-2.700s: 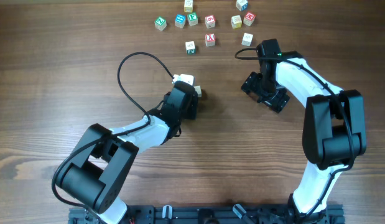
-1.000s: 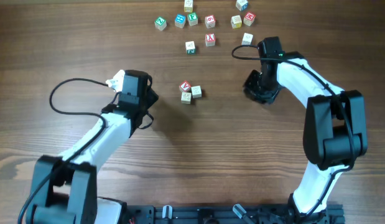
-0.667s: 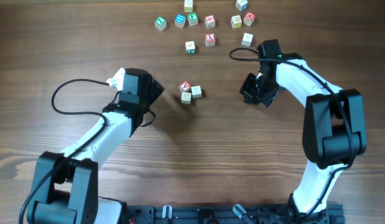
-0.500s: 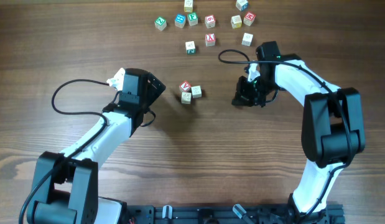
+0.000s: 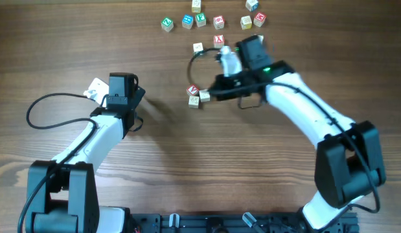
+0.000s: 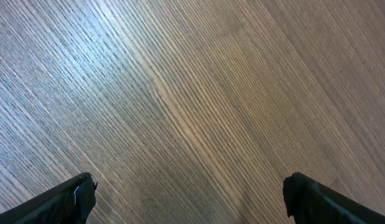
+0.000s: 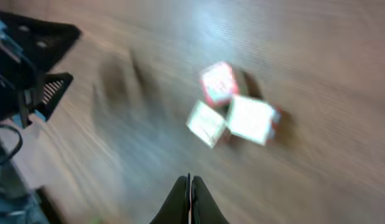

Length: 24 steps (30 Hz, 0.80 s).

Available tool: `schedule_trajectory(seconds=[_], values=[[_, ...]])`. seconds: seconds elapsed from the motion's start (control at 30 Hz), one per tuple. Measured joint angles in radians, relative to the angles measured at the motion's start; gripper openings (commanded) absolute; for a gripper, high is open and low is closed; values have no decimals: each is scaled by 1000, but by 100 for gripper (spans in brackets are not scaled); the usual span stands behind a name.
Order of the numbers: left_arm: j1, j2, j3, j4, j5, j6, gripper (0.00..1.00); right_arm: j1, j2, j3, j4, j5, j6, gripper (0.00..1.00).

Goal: Form a circle
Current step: 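Move the right gripper over the three-block group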

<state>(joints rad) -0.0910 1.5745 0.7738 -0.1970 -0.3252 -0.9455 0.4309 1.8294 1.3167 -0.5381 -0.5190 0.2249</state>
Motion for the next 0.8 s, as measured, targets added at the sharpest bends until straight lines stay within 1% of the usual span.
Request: schedule_trajectory(seconds=[0.07,0.13,0.27,0.37,0.57,0.8], values=[[0,0,0,-2,0,0,100,58,1,0,88,56,-2,5],[0,0,0,-2,0,0,100,96,1,0,131,108,28,4],[0,0,0,-2,0,0,100,118,2,-1,131,232,117,5],[0,0,0,-2,0,0,100,117,14,0,142,280,148,4],[0,0,0,-2,0,0,100,117,70,-1,158,312,221,4],[0,0,0,-2,0,0,100,117,70,-1,168,298,227,5]])
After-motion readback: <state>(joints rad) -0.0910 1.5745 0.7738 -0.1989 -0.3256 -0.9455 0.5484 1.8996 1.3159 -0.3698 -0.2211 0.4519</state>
